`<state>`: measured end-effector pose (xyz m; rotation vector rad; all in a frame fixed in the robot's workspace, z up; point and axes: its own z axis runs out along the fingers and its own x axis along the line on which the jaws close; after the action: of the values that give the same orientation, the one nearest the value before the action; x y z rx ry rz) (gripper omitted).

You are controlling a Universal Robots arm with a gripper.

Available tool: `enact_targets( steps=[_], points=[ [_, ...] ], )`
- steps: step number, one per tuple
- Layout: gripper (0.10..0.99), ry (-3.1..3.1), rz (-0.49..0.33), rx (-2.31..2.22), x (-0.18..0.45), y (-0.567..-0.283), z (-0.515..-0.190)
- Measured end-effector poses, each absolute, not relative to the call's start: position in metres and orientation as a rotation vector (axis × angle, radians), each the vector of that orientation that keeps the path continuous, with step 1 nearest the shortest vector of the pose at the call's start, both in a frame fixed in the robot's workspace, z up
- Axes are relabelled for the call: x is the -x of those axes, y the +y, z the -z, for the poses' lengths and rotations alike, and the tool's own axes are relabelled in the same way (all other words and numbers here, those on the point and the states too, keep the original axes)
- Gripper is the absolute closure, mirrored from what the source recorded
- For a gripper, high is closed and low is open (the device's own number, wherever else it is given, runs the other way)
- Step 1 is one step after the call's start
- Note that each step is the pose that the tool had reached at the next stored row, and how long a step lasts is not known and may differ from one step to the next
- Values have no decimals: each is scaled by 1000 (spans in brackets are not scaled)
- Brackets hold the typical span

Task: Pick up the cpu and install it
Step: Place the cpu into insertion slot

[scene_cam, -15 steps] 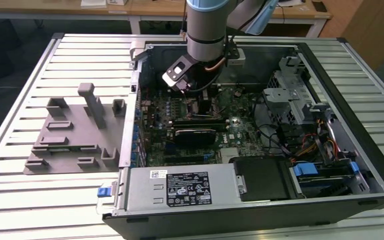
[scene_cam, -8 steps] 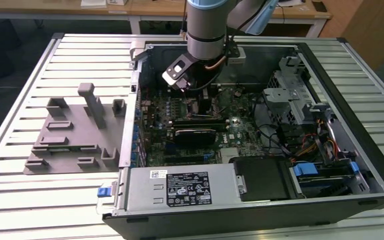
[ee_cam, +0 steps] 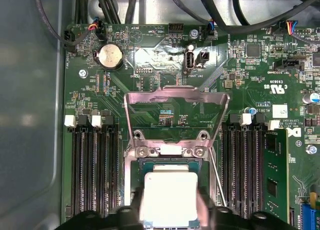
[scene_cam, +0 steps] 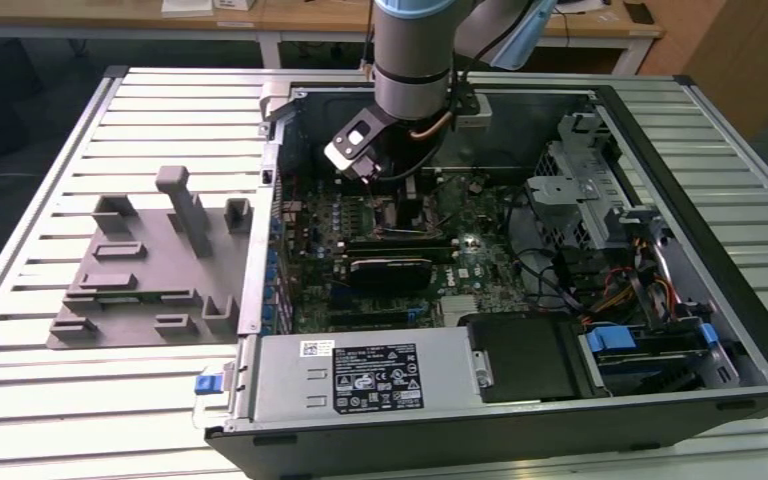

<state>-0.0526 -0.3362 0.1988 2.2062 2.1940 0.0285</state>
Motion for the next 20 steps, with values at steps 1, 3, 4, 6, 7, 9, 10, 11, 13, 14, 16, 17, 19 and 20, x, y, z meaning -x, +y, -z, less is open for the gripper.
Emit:
enact_targets(
  steps=[1, 3, 4, 6, 7, 9, 10, 11, 13, 14, 16, 17, 19, 20],
  points=[
    [557, 2194, -28, -2206, 53, -336, -199],
    [678, 2194, -28, -2206, 53, -336, -199],
    [737, 2194, -28, -2206, 53, -336, -199],
    [796, 2194, -28, -2206, 53, -336, -199],
    [796, 2194, -28, -2206, 53, -336, -199],
    [910, 2194, -29, -2206, 53, -336, -199],
    [910, 2194, -29, -2206, 53, -336, -199],
    [973, 2194, -28, -2206, 53, -336, -199],
    [980, 2194, -28, -2206, 53, -336, -199],
    [980, 2194, -29, -2206, 53, -336, -199],
    [980, 2194, -28, -2206, 53, -336, -199],
    [980, 2194, -29, -2206, 53, -336, -199],
    [980, 2194, -28, -2206, 53, -336, -199],
    [980, 2194, -28, -2206, 53, -336, -199]
  ],
)
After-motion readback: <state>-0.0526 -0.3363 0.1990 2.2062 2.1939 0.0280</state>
